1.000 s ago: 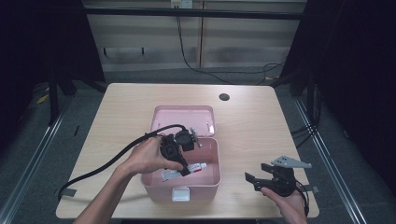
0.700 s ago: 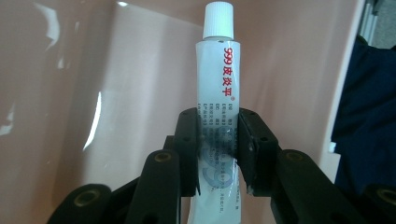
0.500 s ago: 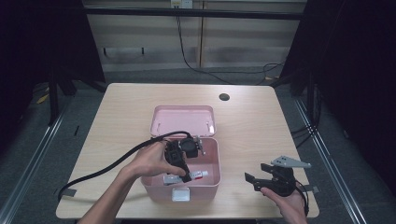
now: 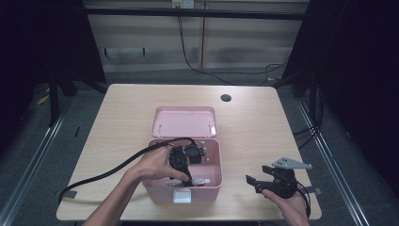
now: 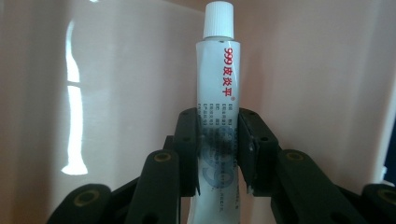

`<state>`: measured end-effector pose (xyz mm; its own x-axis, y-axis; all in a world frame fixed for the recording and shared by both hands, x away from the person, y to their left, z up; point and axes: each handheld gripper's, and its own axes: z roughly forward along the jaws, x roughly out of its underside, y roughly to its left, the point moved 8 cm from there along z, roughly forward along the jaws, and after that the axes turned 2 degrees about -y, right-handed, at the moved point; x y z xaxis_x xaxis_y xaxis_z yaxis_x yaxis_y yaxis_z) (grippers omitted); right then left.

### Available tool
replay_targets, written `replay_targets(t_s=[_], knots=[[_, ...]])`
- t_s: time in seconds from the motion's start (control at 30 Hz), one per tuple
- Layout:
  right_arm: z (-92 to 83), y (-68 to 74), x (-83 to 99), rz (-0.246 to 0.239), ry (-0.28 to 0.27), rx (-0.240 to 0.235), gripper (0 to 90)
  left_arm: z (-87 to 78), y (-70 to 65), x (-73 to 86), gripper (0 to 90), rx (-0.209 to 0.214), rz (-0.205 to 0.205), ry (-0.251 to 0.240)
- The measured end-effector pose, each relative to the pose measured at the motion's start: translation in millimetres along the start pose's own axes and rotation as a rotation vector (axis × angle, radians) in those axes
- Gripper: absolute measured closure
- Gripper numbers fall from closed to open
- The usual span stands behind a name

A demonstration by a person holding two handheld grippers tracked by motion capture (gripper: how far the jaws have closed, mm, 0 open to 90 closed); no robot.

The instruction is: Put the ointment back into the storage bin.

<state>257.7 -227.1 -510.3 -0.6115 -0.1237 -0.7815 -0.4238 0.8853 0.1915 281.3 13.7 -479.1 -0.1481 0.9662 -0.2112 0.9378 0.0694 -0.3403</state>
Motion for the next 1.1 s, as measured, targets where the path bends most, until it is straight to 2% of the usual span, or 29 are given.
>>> replay_targets(t_s=[0.17, 0.33, 0.47, 0.53, 0.57, 0.63, 0.73, 0.87, 1.07, 1.1], knots=[[0.3, 1.2, 0.4, -0.003, 0.005, -0.002, 19.8, 5.4, -1.9, 2.8, 70.5, 0.024, 0.024, 0.013], [0.4, 0.9, 0.3, -0.003, 0.005, -0.002, 19.7, 8.4, -1.3, 2.0, 70.5, 0.037, 0.024, 0.017], [0.5, 1.1, 0.5, -0.002, 0.007, -0.002, 19.7, 12.0, 1.1, -0.1, 70.6, 0.037, 0.01, 0.009], [0.5, 1.0, 0.5, -0.002, 0.007, -0.002, 19.7, 14.0, 2.1, -0.4, 70.6, 0.042, 0.017, 0.017], [0.5, 1.0, 0.3, -0.002, 0.006, -0.004, 19.6, 17.8, 1.7, -1.0, 70.6, 0.045, 0.004, 0.014], [0.3, 1.4, -0.4, -0.006, 0.0, -0.005, 19.6, 19.6, 3.5, -0.4, 70.6, 0.043, 0.014, 0.03], [0.2, 1.4, -0.3, -0.005, 0.0, -0.005, 19.5, 22.5, 3.2, -1.8, 70.6, 0.044, 0.003, 0.017], [0.1, 1.2, -0.3, -0.004, -0.001, -0.004, 19.4, 25.8, 5.6, 0.4, 70.6, 0.037, 0.013, 0.05], [-0.1, 0.6, -0.2, -0.003, 0.0, -0.001, 19.3, 32.1, 6.9, 1.0, 70.7, 0.037, -0.012, 0.055], [-0.1, 0.6, -0.3, -0.004, -0.001, -0.001, 19.2, 32.7, 7.4, 1.2, 70.7, 0.041, -0.005, 0.06]])
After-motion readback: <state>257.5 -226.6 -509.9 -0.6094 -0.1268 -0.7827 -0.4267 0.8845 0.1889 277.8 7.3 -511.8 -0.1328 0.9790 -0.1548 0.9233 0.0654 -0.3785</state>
